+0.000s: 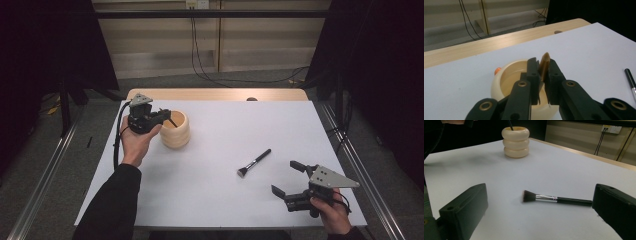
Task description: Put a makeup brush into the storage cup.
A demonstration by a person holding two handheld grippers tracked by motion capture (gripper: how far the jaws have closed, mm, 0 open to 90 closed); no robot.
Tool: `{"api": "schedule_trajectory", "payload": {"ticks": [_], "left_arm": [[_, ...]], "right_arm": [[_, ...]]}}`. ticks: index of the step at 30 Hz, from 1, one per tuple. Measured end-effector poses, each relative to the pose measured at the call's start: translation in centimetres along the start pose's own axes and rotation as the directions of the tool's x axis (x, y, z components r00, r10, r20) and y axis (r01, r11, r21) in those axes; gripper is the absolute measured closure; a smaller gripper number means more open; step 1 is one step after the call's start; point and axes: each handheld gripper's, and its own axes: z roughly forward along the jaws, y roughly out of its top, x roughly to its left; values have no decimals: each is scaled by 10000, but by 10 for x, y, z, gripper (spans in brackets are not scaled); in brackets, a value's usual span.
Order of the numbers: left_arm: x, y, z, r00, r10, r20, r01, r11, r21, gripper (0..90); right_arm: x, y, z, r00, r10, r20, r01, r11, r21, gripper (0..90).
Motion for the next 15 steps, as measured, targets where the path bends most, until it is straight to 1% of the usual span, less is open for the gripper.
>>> {"api": "schedule_trajectory", "payload": {"ticks": [1,2,3,4,5,6,7,8,9,10,11,13,14,15], "left_arm": [[0,0,0,10000,-55,3,55,10000,-24,817],[1,0,0,9999,-148,-4,148,9999,-63,781],[1,-1,1,9999,-140,51,141,9999,-72,773],[1,-1,1,10000,-54,-34,54,10000,-33,775],[1,-1,1,10000,-34,-19,33,10000,-60,773],[0,-2,0,10000,-38,-83,38,10000,-70,759],[1,-2,0,10000,-20,-41,20,9999,-106,735],[1,-2,1,10000,-20,5,20,9999,-148,703],[1,-2,1,10000,43,-74,-44,9999,-103,664],[1,-2,1,9999,35,-151,-37,9999,-118,621],[1,-2,1,10000,-51,-59,50,9998,-185,587],[2,-2,1,9999,-36,-123,33,9997,-222,532],[3,-2,1,10000,-72,-48,71,9997,-213,474],[2,-2,1,10000,-59,-80,57,9997,-253,435]], "right_arm": [[0,0,0,10000,6,0,-6,10000,5,0],[0,0,0,10000,27,11,-27,10000,18,0],[0,0,0,10000,0,12,0,10000,45,0],[0,0,0,10000,15,23,-15,10000,55,0],[0,0,0,10000,10,62,-11,10000,29,0],[0,0,0,10000,50,26,-50,10000,50,0],[0,0,0,10000,40,37,-40,10000,47,0],[0,0,0,10000,37,42,-37,10000,43,0],[0,0,0,10000,44,15,-44,10000,60,0],[0,0,0,10000,43,30,-43,10000,48,0],[0,0,0,10000,21,47,-21,10000,34,0],[0,0,0,10000,74,37,-74,10000,26,0],[0,0,0,10000,68,52,-68,10000,21,0],[0,0,0,10000,42,32,-42,10000,36,0]]}}
